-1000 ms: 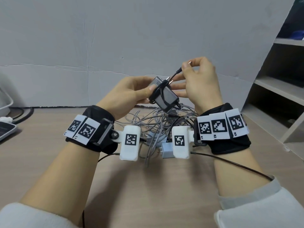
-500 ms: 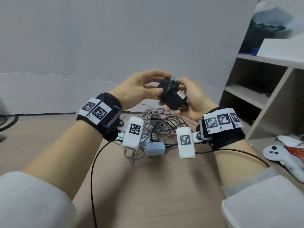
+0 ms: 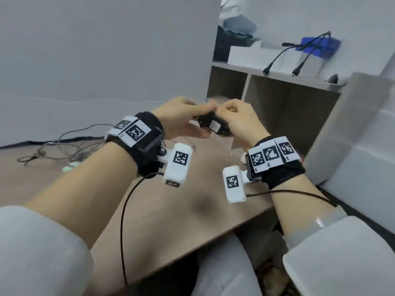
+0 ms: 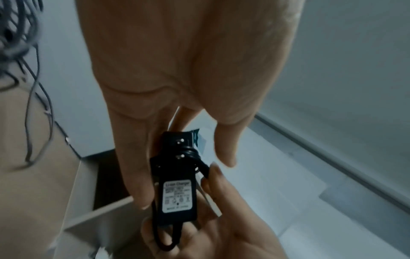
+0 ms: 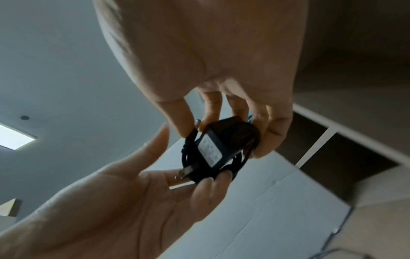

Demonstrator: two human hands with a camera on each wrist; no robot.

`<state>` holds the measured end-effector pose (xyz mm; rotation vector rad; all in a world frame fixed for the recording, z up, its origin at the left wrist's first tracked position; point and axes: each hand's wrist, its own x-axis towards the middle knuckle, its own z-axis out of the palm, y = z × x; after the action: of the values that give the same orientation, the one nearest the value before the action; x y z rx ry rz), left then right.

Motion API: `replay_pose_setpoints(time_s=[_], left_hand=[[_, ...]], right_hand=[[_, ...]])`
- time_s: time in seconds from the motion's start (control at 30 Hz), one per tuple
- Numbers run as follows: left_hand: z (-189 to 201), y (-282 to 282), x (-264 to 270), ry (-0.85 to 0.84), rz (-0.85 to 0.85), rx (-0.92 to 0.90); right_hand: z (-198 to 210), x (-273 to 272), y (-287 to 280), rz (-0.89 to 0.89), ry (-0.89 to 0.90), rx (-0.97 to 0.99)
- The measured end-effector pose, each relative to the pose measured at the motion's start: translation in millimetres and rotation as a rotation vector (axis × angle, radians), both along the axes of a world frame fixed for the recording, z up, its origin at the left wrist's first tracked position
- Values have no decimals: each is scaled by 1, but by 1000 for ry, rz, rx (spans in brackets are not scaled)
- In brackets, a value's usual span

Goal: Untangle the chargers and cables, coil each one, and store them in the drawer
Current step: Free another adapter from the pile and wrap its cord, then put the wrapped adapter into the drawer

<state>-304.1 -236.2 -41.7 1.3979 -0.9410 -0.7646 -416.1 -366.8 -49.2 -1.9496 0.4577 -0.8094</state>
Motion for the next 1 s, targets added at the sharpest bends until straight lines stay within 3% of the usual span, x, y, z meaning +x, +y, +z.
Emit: replay_pose_setpoints(time_s=[0.23,0.4,0.5,0.67,0.8,0.9,1.0], left_hand=[[-26,-71,-83,-40,-154,48],[-42,-120,-144,-175,-287,89],[-49,-150,-178,-236,-329,77],[-64,-198,-226,-202,-360,30],[-87,-245,-250,-141,-384,35],[-107,-284,-260,-123,-455,114],[-127,-326,-272,-144,-577,212]], right_hand=[[-18,-127,-58,-22,77,17],[-31,-205,-92,-130,135,26],[-40,-242,-110,-199,109,108],[-52,-294,-143,-300,68,231],[-71,-338,-192,-568,92,277],[-103,-372,-238,-852,311,281],[-136,-391,-263,-894,627,358]])
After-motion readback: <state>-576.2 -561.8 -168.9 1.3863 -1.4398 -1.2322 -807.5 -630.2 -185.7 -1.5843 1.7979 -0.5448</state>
